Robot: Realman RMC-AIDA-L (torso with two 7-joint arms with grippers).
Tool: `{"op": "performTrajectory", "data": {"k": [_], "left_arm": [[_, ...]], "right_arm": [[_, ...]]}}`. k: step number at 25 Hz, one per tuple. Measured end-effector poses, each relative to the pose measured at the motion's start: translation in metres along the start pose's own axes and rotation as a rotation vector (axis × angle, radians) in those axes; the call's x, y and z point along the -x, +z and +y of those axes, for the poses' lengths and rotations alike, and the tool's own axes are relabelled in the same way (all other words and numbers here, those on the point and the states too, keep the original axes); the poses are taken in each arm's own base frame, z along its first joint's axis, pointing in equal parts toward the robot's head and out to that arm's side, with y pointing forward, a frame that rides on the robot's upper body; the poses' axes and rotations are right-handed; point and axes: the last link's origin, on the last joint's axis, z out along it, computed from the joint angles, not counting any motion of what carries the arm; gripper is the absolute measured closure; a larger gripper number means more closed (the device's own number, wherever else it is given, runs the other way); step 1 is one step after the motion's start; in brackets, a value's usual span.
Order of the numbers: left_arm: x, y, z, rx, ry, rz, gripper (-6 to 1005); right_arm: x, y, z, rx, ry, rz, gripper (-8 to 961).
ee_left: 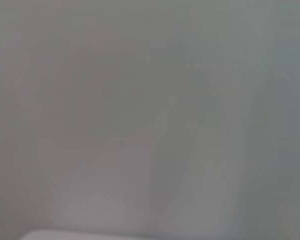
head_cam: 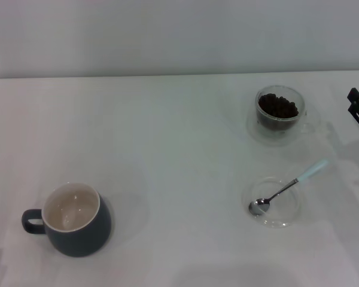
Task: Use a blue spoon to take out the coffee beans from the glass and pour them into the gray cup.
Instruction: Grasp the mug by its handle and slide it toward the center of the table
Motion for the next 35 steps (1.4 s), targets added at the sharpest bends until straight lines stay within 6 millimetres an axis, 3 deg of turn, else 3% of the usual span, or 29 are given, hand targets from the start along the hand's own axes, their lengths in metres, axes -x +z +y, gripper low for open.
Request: {"op": "performTrajectory", "data": {"k": [5,17,35], "left_arm": [[0.005,-0.001,0.0,0.083,0.05,-0.051,108],[0.019,0.045,0.014,0.228,0.088,-0.142,120],[0.027,0.077,0.02,0.258,0.115,-0.205,181]], "right_arm": [[0.001,0.001,0.0,-0.002,0.0,-0.004,275],[0.001,0.001,-0.001,-0.006,0.001,-0.004,282],[0.006,0.005,-0.003,-0.018,0.004,-0.029,291]]}}
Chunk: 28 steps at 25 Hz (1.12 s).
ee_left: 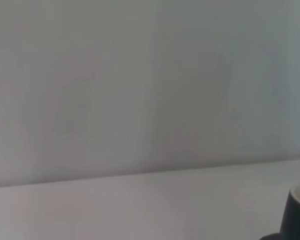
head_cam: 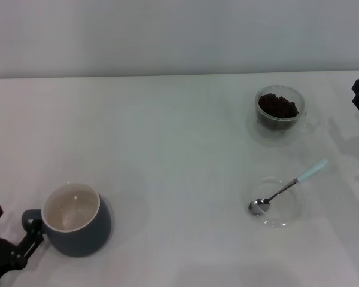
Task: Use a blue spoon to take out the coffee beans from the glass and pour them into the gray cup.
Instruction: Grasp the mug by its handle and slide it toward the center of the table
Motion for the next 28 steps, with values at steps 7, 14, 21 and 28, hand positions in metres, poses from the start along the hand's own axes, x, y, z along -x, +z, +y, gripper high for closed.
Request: {"op": "performTrajectory", "data": {"k": [7,14,21,28], "left_arm": [[-0.001,0.007,0.003,0.018,0.022,-0.006,206],[-0.002,0.011,0.007,0.025,0.012,0.003,499],[-0.006,0.017,0.009,0.042,0.02,0.013,845],[-0.015,0.032,0.016,0.084,0.033,0.047,882]], "right_arm": [[0.002,0.002,0.0,0.0,-0.001,-0.009,295],[0.001,0.001,-0.002,-0.015,0.004,-0.005,299],[0.0,0.001,-0.003,-0.019,0.004,0.004,303],[0.001,0.003,-0.002,-0.014,0.002,0.0,307]]}}
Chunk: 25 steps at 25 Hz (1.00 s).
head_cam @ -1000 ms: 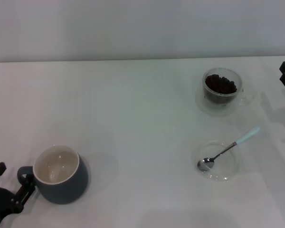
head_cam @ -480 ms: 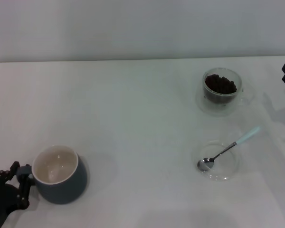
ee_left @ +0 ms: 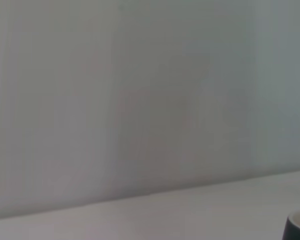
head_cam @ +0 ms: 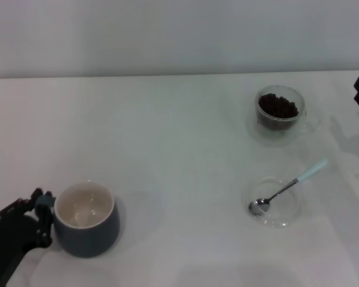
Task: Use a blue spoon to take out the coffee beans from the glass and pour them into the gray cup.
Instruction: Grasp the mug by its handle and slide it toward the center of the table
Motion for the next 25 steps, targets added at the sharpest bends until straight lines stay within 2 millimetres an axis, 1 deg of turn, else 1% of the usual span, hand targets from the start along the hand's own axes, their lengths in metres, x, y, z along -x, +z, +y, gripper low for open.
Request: {"op": "performTrajectory", "data": {"k": [4,5,10,12,16,19,25], "left_arm": [[-0.006,0.01,0.002,0.014,0.01,0.02,882],[-0.011,0.02,0.004,0.03,0.009,0.036,881],[-0.017,0.042,0.012,0.053,-0.014,0.025,881],[-0.019,0.057,0.019,0.072,-0.032,0.0,881],[-0.023,0.078,0.031,0.115,-0.034,-0.037,881],[-0.022,0.083,0.036,0.138,-0.026,-0.06,882],[-0.019,0.081,0.046,0.204,0.014,-0.072,877]], "right_arm": [[0.001,0.001,0.0,0.0,0.0,-0.003,309],[0.001,0.001,0.0,0.001,0.0,-0.004,310],[0.002,0.004,0.002,0.005,0.0,-0.009,312],[0.003,0.005,0.002,0.007,0.0,-0.011,314],[0.006,0.008,0.004,0.018,-0.003,-0.022,316],[0.008,0.01,0.006,0.027,-0.006,-0.03,317],[0.008,0.011,0.007,0.032,-0.007,-0.034,321]]}}
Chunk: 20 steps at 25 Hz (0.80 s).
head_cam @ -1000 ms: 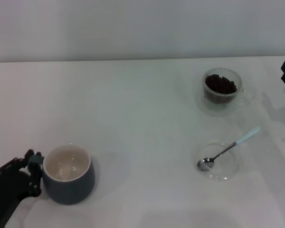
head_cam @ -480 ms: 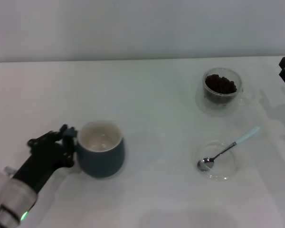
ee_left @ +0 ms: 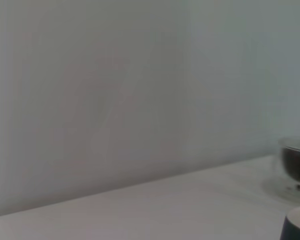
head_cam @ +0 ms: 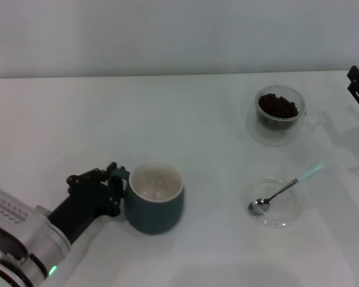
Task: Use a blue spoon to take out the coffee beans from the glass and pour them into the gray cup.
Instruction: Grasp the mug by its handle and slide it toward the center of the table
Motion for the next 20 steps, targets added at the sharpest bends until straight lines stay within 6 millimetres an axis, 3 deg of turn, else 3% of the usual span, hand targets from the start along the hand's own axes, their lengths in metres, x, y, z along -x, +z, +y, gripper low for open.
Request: {"op": "performTrajectory", "data": {"k": [15,20], "left_arm": [[0.009,-0.014,0.01,0.008,-0.022,-0.008,824],[0.012,-0.023,0.013,-0.002,-0.045,0.005,618]], "right_arm": [[-0.002,-0.003,-0.001,-0.002,0.002,0.009,329],[-0.004,-0.008,-0.004,-0.019,0.041,0.013,332]]}}
